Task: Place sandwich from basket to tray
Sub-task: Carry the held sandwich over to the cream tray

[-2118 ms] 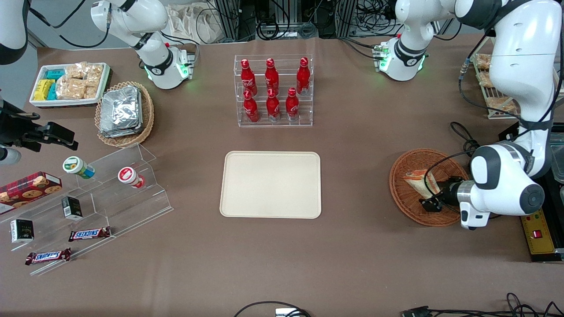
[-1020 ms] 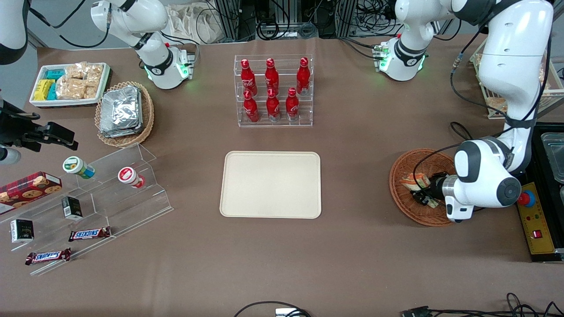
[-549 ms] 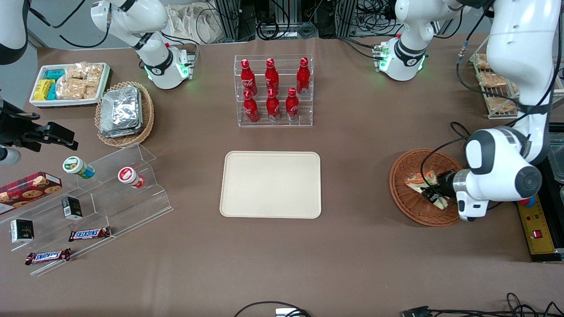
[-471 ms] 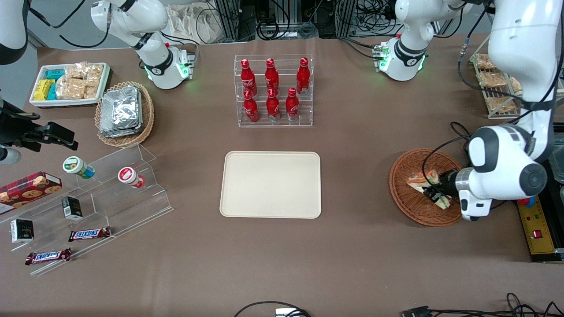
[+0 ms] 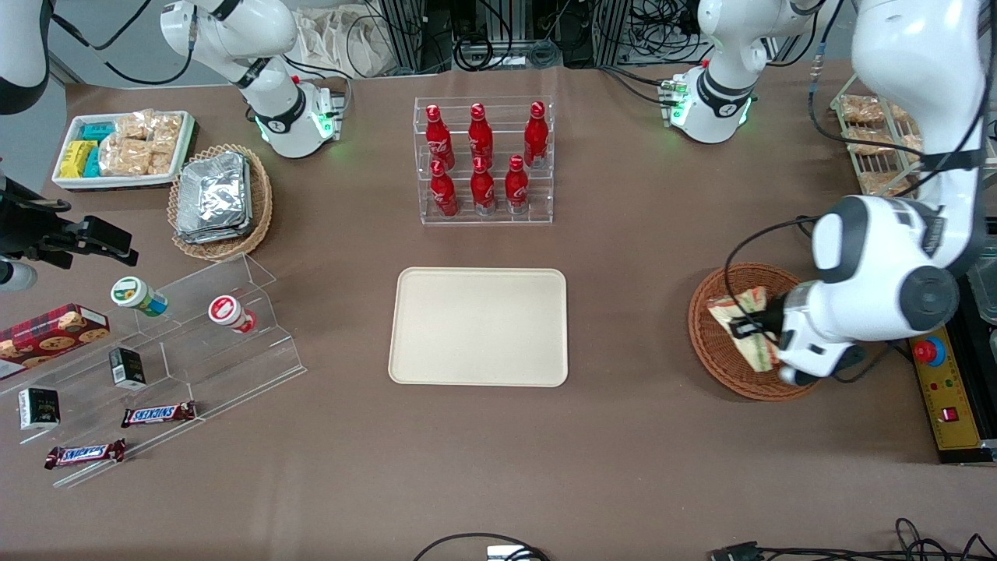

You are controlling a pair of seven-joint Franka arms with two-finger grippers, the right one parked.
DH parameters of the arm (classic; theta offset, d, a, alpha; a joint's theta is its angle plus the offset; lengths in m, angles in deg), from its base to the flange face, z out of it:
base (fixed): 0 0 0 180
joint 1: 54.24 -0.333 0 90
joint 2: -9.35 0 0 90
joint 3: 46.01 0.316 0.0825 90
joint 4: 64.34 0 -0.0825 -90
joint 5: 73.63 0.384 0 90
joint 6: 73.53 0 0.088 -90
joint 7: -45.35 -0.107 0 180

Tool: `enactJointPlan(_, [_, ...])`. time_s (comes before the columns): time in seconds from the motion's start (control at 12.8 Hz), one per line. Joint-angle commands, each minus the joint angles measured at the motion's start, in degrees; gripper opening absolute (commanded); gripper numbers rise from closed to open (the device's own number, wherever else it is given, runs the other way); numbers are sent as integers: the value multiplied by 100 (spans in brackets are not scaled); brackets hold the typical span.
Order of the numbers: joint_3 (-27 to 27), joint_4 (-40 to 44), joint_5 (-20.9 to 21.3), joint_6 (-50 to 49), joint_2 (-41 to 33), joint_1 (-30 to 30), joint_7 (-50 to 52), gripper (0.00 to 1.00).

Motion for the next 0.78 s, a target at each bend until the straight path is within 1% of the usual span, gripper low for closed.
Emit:
enactJointPlan(0.0, [19, 415, 466, -27, 274, 863, 4, 20])
enactJointPlan(0.08, [19, 591, 432, -36, 432, 1058, 5, 21])
enactJointPlan(0.24, [-50, 847, 362, -27, 688, 1217, -13, 21])
enactJointPlan(0.39, [-95, 1162, 335, 17, 994, 1594, 5, 21])
enactJointPlan(0.63, [-95, 1620, 81, 86, 1487, 2165, 13, 21])
enactJointPlan(0.71, [-86, 1638, 80, 218, 1584, 2333, 74, 21])
